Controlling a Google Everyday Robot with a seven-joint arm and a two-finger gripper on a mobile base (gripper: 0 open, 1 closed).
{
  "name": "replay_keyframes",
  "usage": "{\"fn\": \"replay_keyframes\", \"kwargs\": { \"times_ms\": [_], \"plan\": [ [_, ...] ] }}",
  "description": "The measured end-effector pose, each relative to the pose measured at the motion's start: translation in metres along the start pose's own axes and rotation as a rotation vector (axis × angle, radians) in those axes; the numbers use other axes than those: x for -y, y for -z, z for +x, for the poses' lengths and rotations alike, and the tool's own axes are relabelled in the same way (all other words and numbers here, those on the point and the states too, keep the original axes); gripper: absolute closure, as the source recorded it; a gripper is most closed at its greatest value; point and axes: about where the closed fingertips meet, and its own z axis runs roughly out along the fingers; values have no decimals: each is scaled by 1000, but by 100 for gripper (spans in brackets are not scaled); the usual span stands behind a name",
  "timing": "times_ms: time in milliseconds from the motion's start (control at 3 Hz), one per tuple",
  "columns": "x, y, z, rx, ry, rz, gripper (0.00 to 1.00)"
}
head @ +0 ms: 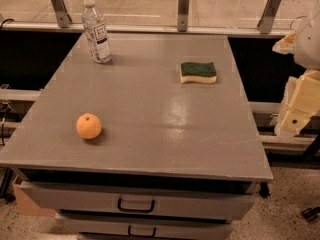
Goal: Move sponge near blue plastic bottle
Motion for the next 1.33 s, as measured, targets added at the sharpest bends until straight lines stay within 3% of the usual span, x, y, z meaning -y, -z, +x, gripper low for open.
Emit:
{"fn": "replay_keyframes", "kwargs": {
  "times_ms": [333,667,1000,1333],
  "plan": [
    [0,0,0,0,0,0,0],
    [19,-25,-10,47,13,-10,0],
    [61,-78,-37,118,50,-6,0],
    [110,-127,-70,214,42,5,0]
  ]
}}
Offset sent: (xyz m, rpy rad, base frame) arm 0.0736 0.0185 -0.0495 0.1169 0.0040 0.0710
